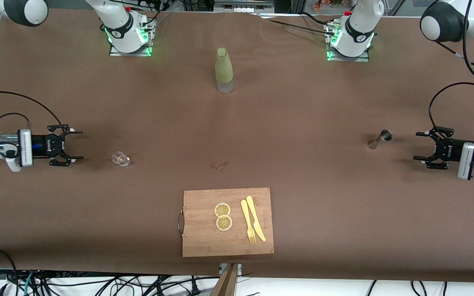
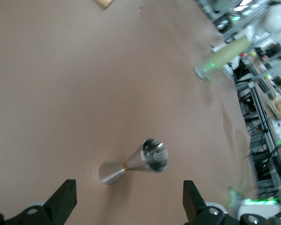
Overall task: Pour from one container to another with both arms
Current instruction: 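Open both grippers, releasing the glass cup and the jigger on the table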
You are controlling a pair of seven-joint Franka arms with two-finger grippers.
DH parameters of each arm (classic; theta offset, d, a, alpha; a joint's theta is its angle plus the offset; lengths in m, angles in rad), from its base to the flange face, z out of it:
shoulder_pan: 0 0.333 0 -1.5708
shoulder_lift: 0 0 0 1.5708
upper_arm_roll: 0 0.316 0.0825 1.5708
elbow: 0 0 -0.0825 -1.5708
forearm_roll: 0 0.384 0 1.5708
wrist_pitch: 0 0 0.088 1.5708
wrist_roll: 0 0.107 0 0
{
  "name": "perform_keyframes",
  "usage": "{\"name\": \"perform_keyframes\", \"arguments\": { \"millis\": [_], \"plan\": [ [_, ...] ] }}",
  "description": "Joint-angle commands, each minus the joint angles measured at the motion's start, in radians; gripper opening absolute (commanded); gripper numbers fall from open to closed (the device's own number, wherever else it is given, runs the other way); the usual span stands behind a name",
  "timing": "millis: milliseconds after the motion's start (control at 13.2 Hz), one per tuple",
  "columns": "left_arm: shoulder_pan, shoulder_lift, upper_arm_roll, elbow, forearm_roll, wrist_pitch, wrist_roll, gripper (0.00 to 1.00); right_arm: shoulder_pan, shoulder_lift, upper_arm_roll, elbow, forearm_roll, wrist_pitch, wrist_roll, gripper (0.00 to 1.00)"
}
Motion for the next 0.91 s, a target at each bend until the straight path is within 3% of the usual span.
{"name": "perform_keyframes", "arguments": {
  "millis": [0, 304, 532, 760, 836],
  "plan": [
    [-0.066, -0.106, -0.006, -0.015, 0.087, 0.002, -0.279, 1.00, 0.009, -0.102, -0.003, -0.009, -0.076, -0.010, 0.196, 1.00],
    [-0.161, -0.245, -0.038, -0.016, 0.194, -0.005, -0.736, 1.00, 0.049, -0.235, 0.003, 0.000, -0.208, 0.002, 0.465, 1.00],
    [-0.216, -0.283, -0.057, -0.016, 0.200, -0.025, -0.992, 1.00, 0.106, -0.317, 0.000, 0.046, -0.321, 0.000, 0.631, 1.00],
    [-0.308, -0.347, -0.072, -0.015, 0.242, -0.022, -1.255, 1.00, 0.178, -0.435, -0.006, 0.035, -0.490, 0.016, 0.841, 1.00],
    [-0.320, -0.369, -0.121, -0.013, 0.289, -0.019, -1.328, 1.00, 0.190, -0.466, -0.006, 0.032, -0.545, 0.020, 0.915, 1.00]
  ]
}}
